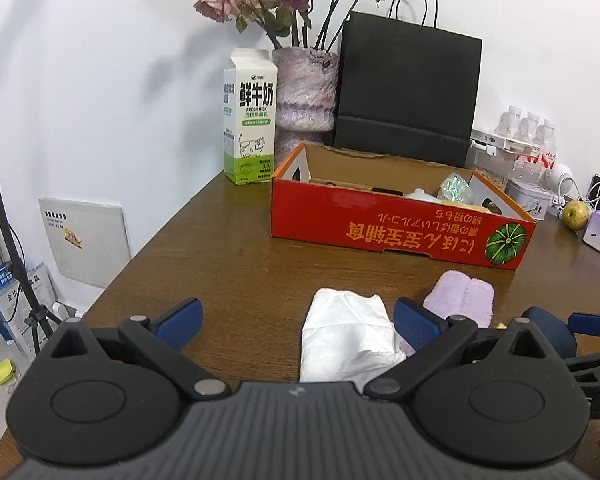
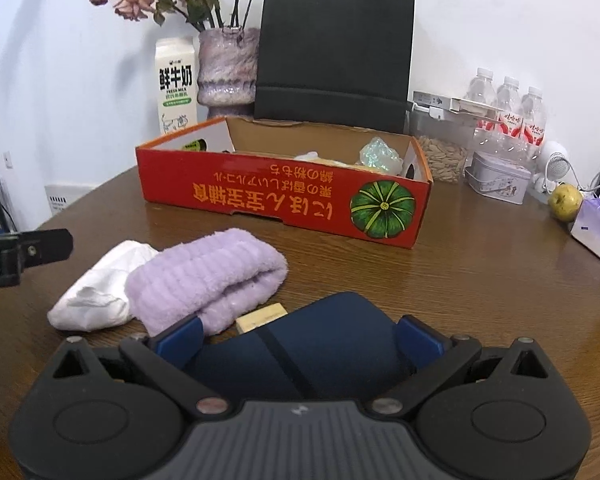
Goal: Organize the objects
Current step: 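Grasp the navy pouch with the right tool while the left tool approaches the white cloth, then grasp the white cloth with the left tool while the right tool holds the pouch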
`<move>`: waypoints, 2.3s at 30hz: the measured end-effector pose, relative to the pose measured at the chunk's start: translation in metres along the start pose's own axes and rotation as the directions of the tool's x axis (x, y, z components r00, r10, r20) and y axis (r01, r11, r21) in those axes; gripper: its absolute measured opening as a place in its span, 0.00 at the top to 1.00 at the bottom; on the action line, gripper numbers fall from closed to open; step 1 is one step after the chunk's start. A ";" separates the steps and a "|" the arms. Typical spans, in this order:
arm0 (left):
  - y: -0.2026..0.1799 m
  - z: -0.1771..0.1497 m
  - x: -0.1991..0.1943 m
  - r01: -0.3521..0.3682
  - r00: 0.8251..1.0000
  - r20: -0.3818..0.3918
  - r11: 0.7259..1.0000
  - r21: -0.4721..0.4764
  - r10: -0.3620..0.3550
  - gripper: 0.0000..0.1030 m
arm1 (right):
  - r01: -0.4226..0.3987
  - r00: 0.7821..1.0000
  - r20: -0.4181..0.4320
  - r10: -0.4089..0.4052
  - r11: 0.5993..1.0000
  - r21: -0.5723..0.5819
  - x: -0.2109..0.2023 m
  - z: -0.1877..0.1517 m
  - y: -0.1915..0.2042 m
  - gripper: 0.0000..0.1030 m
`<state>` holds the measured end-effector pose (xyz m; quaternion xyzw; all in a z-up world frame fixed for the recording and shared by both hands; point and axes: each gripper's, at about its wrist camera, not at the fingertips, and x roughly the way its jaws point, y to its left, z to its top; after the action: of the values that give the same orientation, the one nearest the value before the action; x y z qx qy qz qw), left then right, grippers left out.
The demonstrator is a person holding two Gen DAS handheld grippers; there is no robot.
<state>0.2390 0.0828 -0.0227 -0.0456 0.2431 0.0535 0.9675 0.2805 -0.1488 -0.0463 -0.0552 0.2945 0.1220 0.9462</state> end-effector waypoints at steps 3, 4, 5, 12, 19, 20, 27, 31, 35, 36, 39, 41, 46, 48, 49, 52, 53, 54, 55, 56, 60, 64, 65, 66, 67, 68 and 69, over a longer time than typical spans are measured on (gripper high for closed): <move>-0.001 -0.001 0.001 -0.004 1.000 -0.002 1.000 0.006 0.004 0.00 | -0.004 1.000 -0.005 0.004 1.000 -0.007 -0.002 -0.002 -0.004 0.00; -0.002 -0.001 0.001 0.000 1.000 -0.001 1.000 0.010 0.000 0.00 | -0.007 1.000 -0.007 0.007 1.000 -0.011 -0.003 -0.003 -0.006 0.00; -0.002 -0.001 0.001 0.011 1.000 0.002 1.000 0.012 -0.011 0.00 | -0.009 1.000 -0.010 0.009 1.000 -0.013 -0.005 -0.005 -0.009 0.00; -0.009 -0.005 -0.005 0.049 0.998 0.026 0.997 0.052 -0.050 0.00 | -0.035 0.999 -0.026 0.035 0.999 0.006 -0.017 -0.018 -0.034 0.00; -0.013 -0.010 -0.005 0.045 0.999 0.027 0.995 0.090 -0.047 0.00 | -0.034 0.999 -0.021 0.034 0.999 0.019 -0.024 -0.026 -0.050 0.00; -0.014 -0.011 -0.005 0.042 0.999 0.025 0.995 0.095 -0.044 0.00 | -0.031 0.999 -0.020 0.032 0.999 0.018 -0.025 -0.027 -0.051 0.00; -0.014 -0.014 -0.002 0.031 0.999 0.011 0.995 0.100 -0.032 0.00 | -0.010 1.000 -0.017 0.011 1.000 0.022 -0.029 -0.030 -0.064 0.00; -0.014 -0.015 -0.001 0.025 1.000 0.005 0.995 0.100 -0.026 0.00 | -0.002 1.000 -0.017 0.002 1.000 0.026 -0.029 -0.031 -0.073 0.00; -0.015 -0.015 0.001 0.020 1.000 -0.002 0.995 0.101 -0.020 0.00 | -0.018 1.000 -0.022 0.018 1.000 0.014 -0.026 -0.029 -0.075 0.00; -0.015 -0.015 0.002 0.019 1.000 -0.004 0.995 0.101 -0.019 0.00 | -0.019 0.999 -0.027 0.019 1.000 0.007 -0.024 -0.028 -0.074 0.00; -0.016 -0.016 0.004 0.010 1.000 -0.011 0.995 0.104 -0.009 0.00 | -0.022 0.999 -0.034 0.022 1.000 0.012 -0.017 -0.024 -0.073 0.00; -0.016 -0.016 0.006 0.011 1.000 -0.019 0.995 0.103 -0.009 0.00 | -0.022 0.999 -0.041 0.022 1.000 0.022 -0.014 -0.023 -0.073 0.00; -0.017 -0.017 0.011 0.005 0.999 -0.039 0.995 0.104 -0.001 0.00 | -0.038 0.996 -0.082 0.039 0.999 0.012 -0.006 -0.022 -0.070 0.00; -0.018 -0.016 0.014 0.000 0.999 -0.051 0.995 0.101 0.005 0.00 | -0.054 0.995 -0.088 0.057 0.998 0.030 -0.004 -0.021 -0.073 0.00; -0.019 -0.016 0.018 -0.007 0.998 -0.062 0.995 0.102 0.013 0.00 | -0.050 0.995 -0.088 0.053 0.998 0.032 -0.003 -0.020 -0.073 0.00; -0.023 -0.015 0.029 -0.034 0.995 -0.088 0.995 0.098 0.043 0.00 | -0.046 0.995 -0.089 0.049 0.998 0.036 -0.002 -0.020 -0.073 0.00; -0.024 -0.014 0.033 -0.042 0.994 -0.094 0.995 0.091 0.051 0.00 | -0.045 0.995 -0.089 0.048 0.998 0.036 -0.002 -0.020 -0.072 0.00; -0.024 -0.014 0.036 -0.048 0.994 -0.099 0.995 0.086 0.056 0.00 | -0.045 0.995 -0.089 0.048 0.998 0.036 -0.002 -0.020 -0.073 0.00; -0.025 -0.014 0.039 -0.051 0.993 -0.103 0.995 0.083 0.060 0.00 | -0.045 0.995 -0.089 0.048 0.998 0.035 -0.002 -0.020 -0.073 0.00; -0.026 -0.014 0.041 -0.053 0.992 -0.113 0.995 0.084 0.062 0.00 | -0.045 0.995 -0.089 0.048 0.998 0.036 -0.002 -0.020 -0.073 0.00; -0.026 -0.015 0.046 -0.038 0.988 -0.144 0.996 0.075 0.049 0.02 | -0.042 0.995 -0.089 0.045 0.998 0.037 -0.001 -0.019 -0.073 0.00; -0.020 -0.017 0.044 -0.008 0.986 -0.166 0.999 0.049 0.016 0.09 | -0.042 0.995 -0.089 0.046 0.998 0.037 -0.001 -0.019 -0.072 0.00; -0.020 -0.017 0.042 0.002 0.986 -0.168 0.999 0.053 0.007 0.15 | -0.042 0.995 -0.089 0.046 0.998 0.037 -0.001 -0.019 -0.072 0.00; -0.019 -0.018 0.039 0.018 0.985 -0.170 0.998 0.060 -0.008 0.22 | -0.043 0.995 -0.089 0.046 0.998 0.037 -0.001 -0.019 -0.072 0.00; -0.019 -0.017 0.036 0.033 0.985 -0.172 0.997 0.066 -0.022 0.25 | -0.043 0.995 -0.089 0.046 0.998 0.037 -0.001 -0.019 -0.072 0.00; -0.018 -0.019 0.032 0.044 0.984 -0.174 0.996 0.077 -0.030 0.28 | -0.043 0.995 -0.089 0.046 0.998 0.037 -0.001 -0.019 -0.072 0.00; -0.017 -0.020 0.029 0.046 0.984 -0.173 0.995 0.091 -0.029 0.30 | -0.043 0.995 -0.089 0.046 0.998 0.037 -0.001 -0.019 -0.072 0.00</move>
<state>0.2572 0.0658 -0.0524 -0.0087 0.3268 0.0196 0.9448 0.2885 -0.2219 -0.0587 -0.0376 0.3402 0.1351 0.9298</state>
